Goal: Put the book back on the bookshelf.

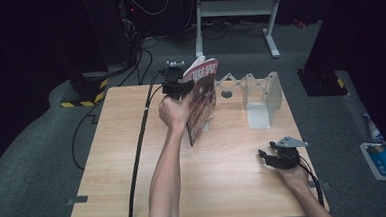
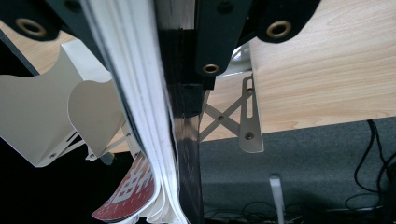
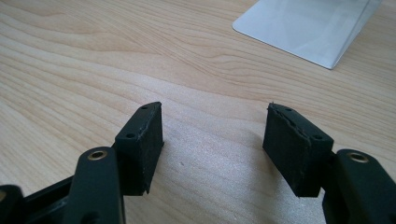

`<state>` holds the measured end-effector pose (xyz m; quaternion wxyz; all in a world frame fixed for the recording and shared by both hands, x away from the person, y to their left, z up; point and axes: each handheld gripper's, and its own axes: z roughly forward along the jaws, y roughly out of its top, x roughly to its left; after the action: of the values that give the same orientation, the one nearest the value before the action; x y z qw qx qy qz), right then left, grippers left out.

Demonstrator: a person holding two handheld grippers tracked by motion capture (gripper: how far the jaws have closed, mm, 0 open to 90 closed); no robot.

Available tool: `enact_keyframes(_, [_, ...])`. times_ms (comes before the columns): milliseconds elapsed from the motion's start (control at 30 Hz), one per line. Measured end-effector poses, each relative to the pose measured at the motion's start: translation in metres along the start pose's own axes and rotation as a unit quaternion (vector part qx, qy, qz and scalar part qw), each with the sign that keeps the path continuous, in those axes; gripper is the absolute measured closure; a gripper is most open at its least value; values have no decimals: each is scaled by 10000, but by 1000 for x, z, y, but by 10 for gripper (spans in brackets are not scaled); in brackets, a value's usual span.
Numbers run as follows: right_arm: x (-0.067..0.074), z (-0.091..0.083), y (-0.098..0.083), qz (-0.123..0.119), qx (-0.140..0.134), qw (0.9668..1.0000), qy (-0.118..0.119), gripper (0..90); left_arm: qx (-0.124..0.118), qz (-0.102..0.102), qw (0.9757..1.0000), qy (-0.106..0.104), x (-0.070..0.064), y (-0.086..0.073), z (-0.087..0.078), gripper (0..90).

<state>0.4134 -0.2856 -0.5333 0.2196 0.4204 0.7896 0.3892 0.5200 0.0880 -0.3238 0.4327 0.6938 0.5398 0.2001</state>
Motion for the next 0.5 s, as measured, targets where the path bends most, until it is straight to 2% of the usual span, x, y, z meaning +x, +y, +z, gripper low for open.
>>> enact_keyframes(167, [0, 0, 0, 7, 0, 10000, 0, 373, -54, 23, 10000, -5, -2, -3, 4, 834])
enact_keyframes(500, [0, 0, 0, 8, 1, 10000, -2, 373, 148, 189, 9997, -14, -2, -4, 1, 824])
